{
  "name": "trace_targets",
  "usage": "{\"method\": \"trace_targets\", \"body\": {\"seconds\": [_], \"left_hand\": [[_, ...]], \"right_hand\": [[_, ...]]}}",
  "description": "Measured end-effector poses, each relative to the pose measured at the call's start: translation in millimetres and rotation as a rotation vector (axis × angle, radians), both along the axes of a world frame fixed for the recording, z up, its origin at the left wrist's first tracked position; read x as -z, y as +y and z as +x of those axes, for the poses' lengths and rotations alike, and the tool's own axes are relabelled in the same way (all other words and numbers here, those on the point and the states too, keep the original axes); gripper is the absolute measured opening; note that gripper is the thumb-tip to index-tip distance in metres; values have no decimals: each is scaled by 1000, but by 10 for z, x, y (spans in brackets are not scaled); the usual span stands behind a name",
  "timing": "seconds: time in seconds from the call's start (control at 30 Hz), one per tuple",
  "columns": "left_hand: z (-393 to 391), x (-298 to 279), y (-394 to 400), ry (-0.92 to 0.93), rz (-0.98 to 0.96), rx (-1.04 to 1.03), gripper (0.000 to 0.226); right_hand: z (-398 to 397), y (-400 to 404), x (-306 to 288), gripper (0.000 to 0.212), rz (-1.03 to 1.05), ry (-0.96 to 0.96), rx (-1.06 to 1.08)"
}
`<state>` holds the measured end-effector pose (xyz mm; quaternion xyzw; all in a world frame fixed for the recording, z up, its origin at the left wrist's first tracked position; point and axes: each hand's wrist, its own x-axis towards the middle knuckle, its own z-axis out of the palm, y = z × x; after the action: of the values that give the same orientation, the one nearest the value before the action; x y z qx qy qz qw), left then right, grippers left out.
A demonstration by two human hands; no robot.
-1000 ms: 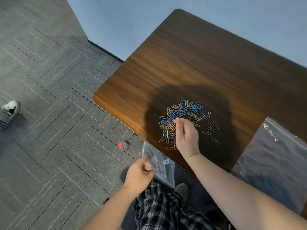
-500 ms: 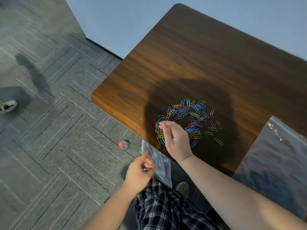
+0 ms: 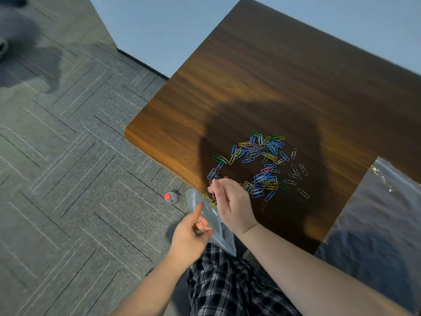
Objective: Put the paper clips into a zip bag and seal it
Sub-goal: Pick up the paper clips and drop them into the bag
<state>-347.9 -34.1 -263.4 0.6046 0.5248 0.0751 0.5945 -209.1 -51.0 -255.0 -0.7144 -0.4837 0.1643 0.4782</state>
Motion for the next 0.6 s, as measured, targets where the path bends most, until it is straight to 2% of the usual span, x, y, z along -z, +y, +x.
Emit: {"method": "trace_targets", "body": {"seconds": [0.4, 0.6], "left_hand": [[78, -143, 29, -9, 25, 17, 65], [96, -178, 15, -55, -62, -21, 65]], "right_hand": [[-108, -24, -24, 67, -10, 66, -31], [354, -122, -187, 57, 22, 183, 217]]}}
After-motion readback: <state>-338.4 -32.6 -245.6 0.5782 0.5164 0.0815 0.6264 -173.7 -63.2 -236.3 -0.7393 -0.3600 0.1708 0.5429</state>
